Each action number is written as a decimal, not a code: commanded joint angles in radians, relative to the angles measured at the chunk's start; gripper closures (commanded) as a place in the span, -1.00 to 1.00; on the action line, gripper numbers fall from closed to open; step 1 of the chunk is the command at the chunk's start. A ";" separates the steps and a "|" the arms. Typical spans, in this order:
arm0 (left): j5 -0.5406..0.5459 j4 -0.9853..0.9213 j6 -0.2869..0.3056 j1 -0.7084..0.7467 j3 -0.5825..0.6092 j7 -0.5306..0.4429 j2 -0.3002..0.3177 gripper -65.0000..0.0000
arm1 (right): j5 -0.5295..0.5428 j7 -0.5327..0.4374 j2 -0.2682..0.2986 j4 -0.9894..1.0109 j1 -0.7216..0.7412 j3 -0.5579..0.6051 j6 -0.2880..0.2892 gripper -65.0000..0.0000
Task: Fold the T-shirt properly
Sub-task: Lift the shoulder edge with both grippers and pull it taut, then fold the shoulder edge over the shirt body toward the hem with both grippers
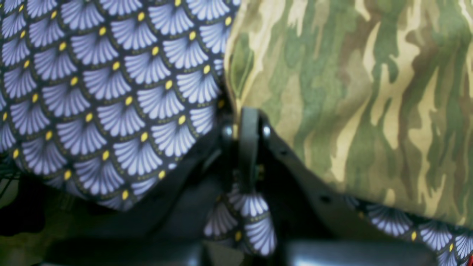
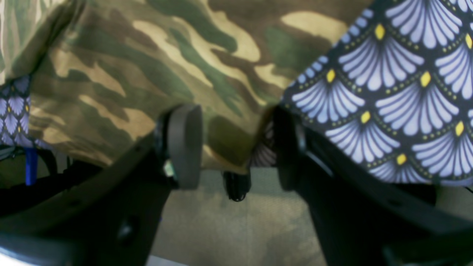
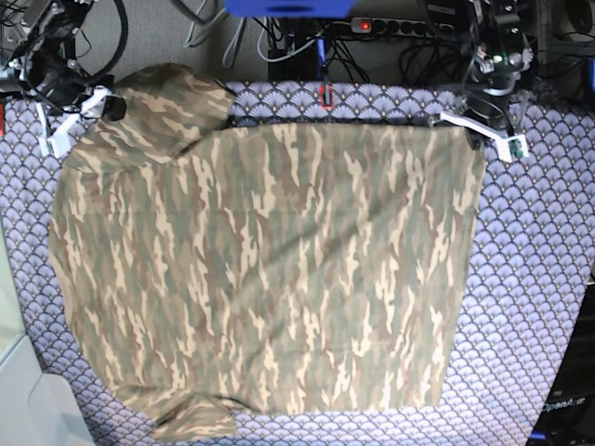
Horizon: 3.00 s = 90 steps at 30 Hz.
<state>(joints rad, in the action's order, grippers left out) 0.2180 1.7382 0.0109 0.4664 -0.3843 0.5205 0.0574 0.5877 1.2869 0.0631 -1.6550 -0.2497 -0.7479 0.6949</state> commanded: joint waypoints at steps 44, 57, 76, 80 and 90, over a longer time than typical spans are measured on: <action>-0.013 0.127 -0.006 0.098 0.003 -0.021 0.071 0.98 | -0.387 -0.111 -0.003 -0.261 -0.136 0.225 0.003 1.00; -0.015 0.128 -0.006 0.171 0.005 -0.021 0.106 0.98 | -0.691 -0.303 -0.062 -0.264 -0.170 0.236 0.003 1.00; -0.012 0.184 -0.006 0.009 0.005 0.200 0.126 0.98 | -0.693 -0.292 -0.050 -0.336 -0.083 0.313 0.003 1.00; -0.015 0.181 -0.006 -0.091 0.005 0.307 0.124 0.98 | -0.694 -0.292 -0.042 -0.330 -0.023 0.342 0.003 1.00; -0.015 0.173 -0.006 -0.297 0.006 0.438 0.134 0.98 | -0.877 -0.292 -0.038 -0.253 0.201 0.393 0.003 1.00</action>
<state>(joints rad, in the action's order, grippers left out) 0.2111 1.8957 0.0101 0.1814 -0.3717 0.9779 0.1799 -0.2836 1.0046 0.0151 -1.8950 -0.0582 -0.3534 0.7017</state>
